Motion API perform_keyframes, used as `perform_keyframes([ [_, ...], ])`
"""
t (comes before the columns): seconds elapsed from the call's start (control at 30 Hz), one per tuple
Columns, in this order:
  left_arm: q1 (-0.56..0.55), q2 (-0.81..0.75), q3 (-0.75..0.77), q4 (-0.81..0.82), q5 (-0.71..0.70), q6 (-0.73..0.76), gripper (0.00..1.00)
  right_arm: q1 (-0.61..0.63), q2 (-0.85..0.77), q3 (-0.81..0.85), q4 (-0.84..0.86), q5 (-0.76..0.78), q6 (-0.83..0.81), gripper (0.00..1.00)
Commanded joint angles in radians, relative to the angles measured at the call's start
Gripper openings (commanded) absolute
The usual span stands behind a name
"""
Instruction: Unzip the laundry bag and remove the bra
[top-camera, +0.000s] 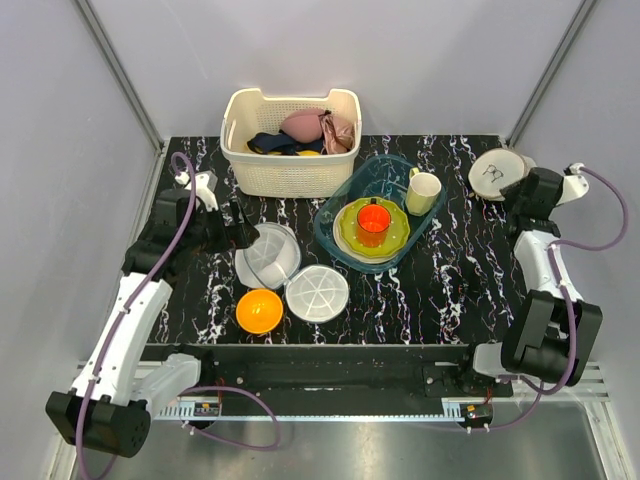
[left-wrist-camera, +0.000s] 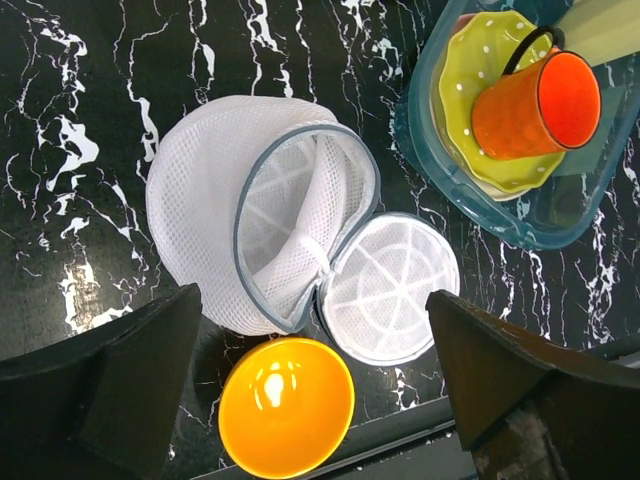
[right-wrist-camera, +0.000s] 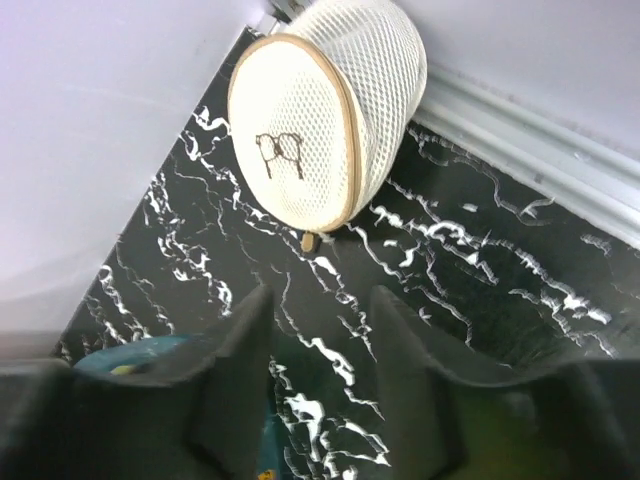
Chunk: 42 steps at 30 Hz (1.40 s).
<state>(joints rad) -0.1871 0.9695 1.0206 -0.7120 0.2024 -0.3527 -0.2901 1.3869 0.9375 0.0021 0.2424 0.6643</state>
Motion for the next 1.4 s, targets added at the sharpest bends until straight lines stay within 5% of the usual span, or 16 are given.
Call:
perform_keyframes([
  [0.0, 0.003, -0.035, 0.006, 0.014, 0.057, -0.008, 0.99, -0.004, 0.007, 0.064, -0.091, -0.005, -0.075, 0.78],
  [0.13, 0.003, -0.029, 0.003, 0.014, 0.072, -0.011, 0.99, -0.007, 0.136, 0.184, -0.151, -0.003, -0.075, 0.93],
  [0.53, 0.003, 0.021, 0.021, 0.014, 0.005, 0.023, 0.99, -0.011, 0.556, 0.489, -0.129, 0.008, -0.089, 0.93],
  [0.67, 0.003, 0.054, 0.044, 0.006, 0.018, 0.041, 0.99, -0.011, 0.607, 0.514, -0.035, -0.008, -0.092, 0.73],
  [0.7, 0.003, 0.057, 0.049, 0.005, 0.025, 0.044, 0.99, -0.009, 0.612, 0.511, -0.012, -0.018, -0.095, 0.53],
  [0.77, 0.003, 0.058, 0.059, 0.003, 0.038, 0.049, 0.99, -0.011, 0.615, 0.495, 0.047, -0.054, -0.127, 0.31],
  [0.8, 0.003, 0.058, 0.059, 0.005, 0.038, 0.047, 0.99, -0.011, 0.61, 0.488, 0.052, -0.051, -0.123, 0.0],
  [1.13, 0.003, 0.023, 0.084, 0.005, 0.1, -0.014, 0.99, -0.009, 0.16, 0.102, 0.093, -0.025, 0.052, 0.0],
  [1.37, -0.119, 0.03, 0.113, -0.02, 0.103, -0.026, 0.99, -0.011, -0.262, -0.023, -0.175, -0.095, 0.156, 0.0],
])
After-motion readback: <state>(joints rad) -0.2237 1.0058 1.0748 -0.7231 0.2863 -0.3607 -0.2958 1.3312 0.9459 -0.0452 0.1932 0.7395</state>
